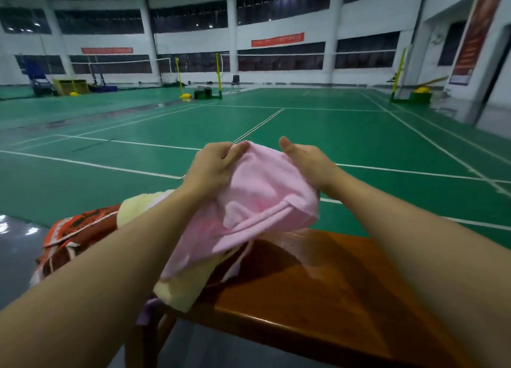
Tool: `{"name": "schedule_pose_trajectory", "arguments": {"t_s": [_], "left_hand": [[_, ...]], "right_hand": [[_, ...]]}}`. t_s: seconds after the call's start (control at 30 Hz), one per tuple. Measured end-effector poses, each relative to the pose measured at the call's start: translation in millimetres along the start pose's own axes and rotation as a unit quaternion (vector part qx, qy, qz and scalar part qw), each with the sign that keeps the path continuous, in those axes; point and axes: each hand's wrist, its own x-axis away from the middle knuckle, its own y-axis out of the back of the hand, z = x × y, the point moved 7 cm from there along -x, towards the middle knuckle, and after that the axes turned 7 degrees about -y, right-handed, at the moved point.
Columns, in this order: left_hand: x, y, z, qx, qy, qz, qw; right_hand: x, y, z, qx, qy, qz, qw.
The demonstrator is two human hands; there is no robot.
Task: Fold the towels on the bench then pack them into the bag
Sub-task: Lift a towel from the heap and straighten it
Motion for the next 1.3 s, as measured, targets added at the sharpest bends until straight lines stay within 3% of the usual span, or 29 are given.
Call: {"name": "schedule_pose_trajectory", "arguments": {"t_s": [0.13,0.27,0.53,0.67,0.73,0.83,0.9,0.97,1.07,1.2,1.3], "left_hand": [[-3.4,-56.1,-28.6,0.026,-0.020,0.084,0.996],[-4.0,-114.7,-74.6,0.061,-0.025,0.133,0.989],[-7.2,-177.6,-146.6,0.090,-0.047,0.178,0.979],[19.6,-211.8,-126.0,-0.013,0.002,0.287,0.958],[35.7,-222.5,-107.3,-0.066,0.021,0.301,0.951],[54.7,-217.8,-86.8,-0.164,0.017,0.233,0.958],[61.7,-212.7,-95.6,-0.098,-0.036,0.168,0.980],[73.2,-213.6,-117.1,0.022,-0.065,0.190,0.979],[96.1,-223.4,-143.0,0.062,-0.075,0.257,0.962],[115.3,-233.3,-154.0,-0.054,-0.102,0.299,0.947],[116.4,-234.6,-158.1,-0.092,-0.113,0.322,0.936]], "right_hand": [[44.4,63.2,-43.8,0.106,-0.057,0.047,0.992],[87.8,128.8,-80.4,0.202,-0.120,0.003,0.972],[158.0,212.4,-130.5,0.259,-0.198,-0.023,0.945],[179.4,202.1,-164.8,0.244,-0.238,0.005,0.940],[186.6,186.3,-183.3,0.221,-0.243,-0.009,0.945],[194.0,171.1,-192.5,0.131,-0.189,-0.095,0.969],[202.7,167.6,-192.4,0.079,-0.147,-0.136,0.977],[212.0,154.3,-197.0,0.074,-0.142,-0.098,0.982],[220.2,128.0,-201.4,0.120,-0.140,0.010,0.983],[222.4,127.5,-199.1,0.149,-0.144,0.046,0.977],[226.5,128.7,-199.0,0.140,-0.131,0.031,0.981]]}}
